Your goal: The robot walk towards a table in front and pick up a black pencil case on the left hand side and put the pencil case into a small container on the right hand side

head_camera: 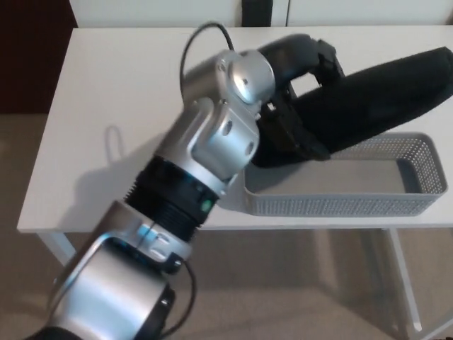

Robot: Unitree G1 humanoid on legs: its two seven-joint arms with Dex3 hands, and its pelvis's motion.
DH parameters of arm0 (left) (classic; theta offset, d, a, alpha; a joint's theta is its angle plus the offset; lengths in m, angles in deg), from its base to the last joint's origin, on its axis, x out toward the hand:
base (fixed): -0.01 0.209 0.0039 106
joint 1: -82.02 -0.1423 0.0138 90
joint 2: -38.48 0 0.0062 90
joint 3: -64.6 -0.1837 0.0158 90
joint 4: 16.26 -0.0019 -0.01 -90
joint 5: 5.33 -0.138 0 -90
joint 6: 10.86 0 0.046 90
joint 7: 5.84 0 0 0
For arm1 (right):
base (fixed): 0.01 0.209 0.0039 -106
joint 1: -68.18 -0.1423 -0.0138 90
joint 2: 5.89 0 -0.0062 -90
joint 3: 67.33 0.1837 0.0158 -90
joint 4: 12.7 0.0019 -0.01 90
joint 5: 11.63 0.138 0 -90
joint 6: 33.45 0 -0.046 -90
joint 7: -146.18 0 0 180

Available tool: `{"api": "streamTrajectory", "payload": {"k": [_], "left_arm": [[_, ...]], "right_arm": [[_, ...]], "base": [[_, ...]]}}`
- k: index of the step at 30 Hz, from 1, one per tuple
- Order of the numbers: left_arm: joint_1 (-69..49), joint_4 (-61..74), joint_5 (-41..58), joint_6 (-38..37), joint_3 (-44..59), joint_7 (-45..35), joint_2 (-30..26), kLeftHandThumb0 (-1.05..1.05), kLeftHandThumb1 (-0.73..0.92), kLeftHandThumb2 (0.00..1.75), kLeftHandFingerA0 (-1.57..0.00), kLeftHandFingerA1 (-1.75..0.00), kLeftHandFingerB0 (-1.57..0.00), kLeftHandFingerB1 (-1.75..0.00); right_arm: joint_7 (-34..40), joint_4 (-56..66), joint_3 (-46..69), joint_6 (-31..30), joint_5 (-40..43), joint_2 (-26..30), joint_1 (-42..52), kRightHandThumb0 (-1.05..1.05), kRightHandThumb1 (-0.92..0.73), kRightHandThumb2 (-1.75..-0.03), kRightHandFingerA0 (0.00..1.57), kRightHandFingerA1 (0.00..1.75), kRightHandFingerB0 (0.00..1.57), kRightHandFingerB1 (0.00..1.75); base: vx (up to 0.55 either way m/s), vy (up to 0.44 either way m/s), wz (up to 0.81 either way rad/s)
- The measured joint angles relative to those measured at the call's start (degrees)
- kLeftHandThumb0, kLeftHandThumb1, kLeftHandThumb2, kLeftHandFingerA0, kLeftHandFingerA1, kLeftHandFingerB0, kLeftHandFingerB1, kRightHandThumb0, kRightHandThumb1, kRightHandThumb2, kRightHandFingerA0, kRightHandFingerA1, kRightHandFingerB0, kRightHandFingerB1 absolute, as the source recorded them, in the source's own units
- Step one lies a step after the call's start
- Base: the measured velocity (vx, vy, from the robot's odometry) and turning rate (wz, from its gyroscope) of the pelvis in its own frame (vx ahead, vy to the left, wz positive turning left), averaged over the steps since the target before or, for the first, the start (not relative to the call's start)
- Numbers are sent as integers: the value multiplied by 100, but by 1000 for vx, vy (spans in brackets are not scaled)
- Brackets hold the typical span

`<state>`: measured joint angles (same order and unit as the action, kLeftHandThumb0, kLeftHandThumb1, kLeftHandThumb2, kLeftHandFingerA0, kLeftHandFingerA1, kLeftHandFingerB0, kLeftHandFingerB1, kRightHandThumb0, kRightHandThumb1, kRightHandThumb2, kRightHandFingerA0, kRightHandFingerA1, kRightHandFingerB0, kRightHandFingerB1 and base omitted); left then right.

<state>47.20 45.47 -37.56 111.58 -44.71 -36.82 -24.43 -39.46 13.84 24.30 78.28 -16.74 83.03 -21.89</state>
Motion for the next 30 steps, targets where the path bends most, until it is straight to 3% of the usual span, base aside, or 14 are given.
{"api": "streamTrajectory", "payload": {"k": [5, 9, 10, 11, 12, 13, 14, 15, 16, 19, 20, 25, 26, 30], "left_arm": [[11, -550, 142, 32, 38, 365, 214, -36, 65, 60, -80, -170, -71, -99], [11, -713, 212, 33, 32, 620, 226, -33, 61, 62, -83, -169, -33, -62], [11, -725, 223, 33, 30, 673, 226, -39, 44, 91, -114, -132, -66, -95], [12, -733, 231, 33, 26, 719, 226, -39, 44, 91, -114, -132, -66, -95], [14, -741, 237, 33, 16, 752, 226, -34, 63, 60, -83, -174, -61, -129], [16, -759, 248, 32, -7, 800, 225, -35, 63, 61, -82, -175, -63, -152], [17, -769, 256, 31, -27, 824, 225, -43, 44, 87, -114, -137, -91, -124], [18, -771, 269, 31, -50, 855, 225, -36, 65, 60, -80, -173, -62, -130], [21, -771, 287, 31, -71, 884, 224, -36, 65, 60, -80, -173, -62, -130], [23, -753, 303, 30, -183, 997, 217, -38, 58, 58, -70, -125, -66, -89], [19, -727, 304, 28, -211, 1037, 214, -57, 52, 56, -55, -50, -54, -42], [6, -537, 314, 21, -534, 1076, 52, -68, 51, 57, -47, -46, -45, -36], [6, -516, 318, 21, -578, 1072, 25, -86, 57, 58, -7, -26, -12, -25], [8, -376, 298, -153, -1076, 844, -360, -91, 45, 74, -9, -21, -13, -25]], "right_arm": [[12, -4, -2, -5, -10, -5, -68, -64, -54, -58, 85, 56, 73, 45], [18, 2, 3, -6, -9, -6, -82, -64, -54, -58, 90, 56, 76, 45], [18, 7, 0, -6, -10, -6, -90, -67, -55, -59, 88, 58, 76, 45], [18, 14, -12, -7, -14, -6, -97, -67, -55, -59, 88, 58, 76, 45], [19, 20, -25, -10, -20, -5, -103, -66, -56, -59, 88, 58, 75, 45], [23, 37, -55, -15, -36, -4, -110, -66, -56, -58, 86, 58, 75, 44], [28, 49, -77, -18, -52, -1, -114, -64, -54, -58, 89, 57, 75, 45], [33, 61, -97, -22, -68, 0, -119, -68, -56, -59, 86, 59, 74, 45], [33, 72, -99, -27, -75, 0, -125, -68, -56, -59, 86, 59, 74, 45], [38, 85, -120, -28, -115, 3, -138, -67, -55, -58, 88, 59, 74, 46], [38, 85, -118, -28, -119, 3, -139, -67, -55, -58, 88, 59, 74, 46], [38, 85, -123, -28, -143, 9, -157, -68, -55, -58, 86, 59, 74, 46], [38, 84, -123, -28, -145, 10, -160, -70, -54, -59, 86, 60, 74, 47], [58, 87, -149, -29, -180, 25, -193, -71, -54, -59, 83, 62, 74, 47]], "base": [[0, 0, 0], [0, 0, 0], [0, 0, 0], [0, 0, 0], [0, 0, 0], [0, 0, 0], [0, 0, 0], [0, 0, 0], [0, 0, 0], [0, 0, 0], [0, 0, 0], [0, 0, 0], [0, 0, 0], [0, 0, 0]]}}
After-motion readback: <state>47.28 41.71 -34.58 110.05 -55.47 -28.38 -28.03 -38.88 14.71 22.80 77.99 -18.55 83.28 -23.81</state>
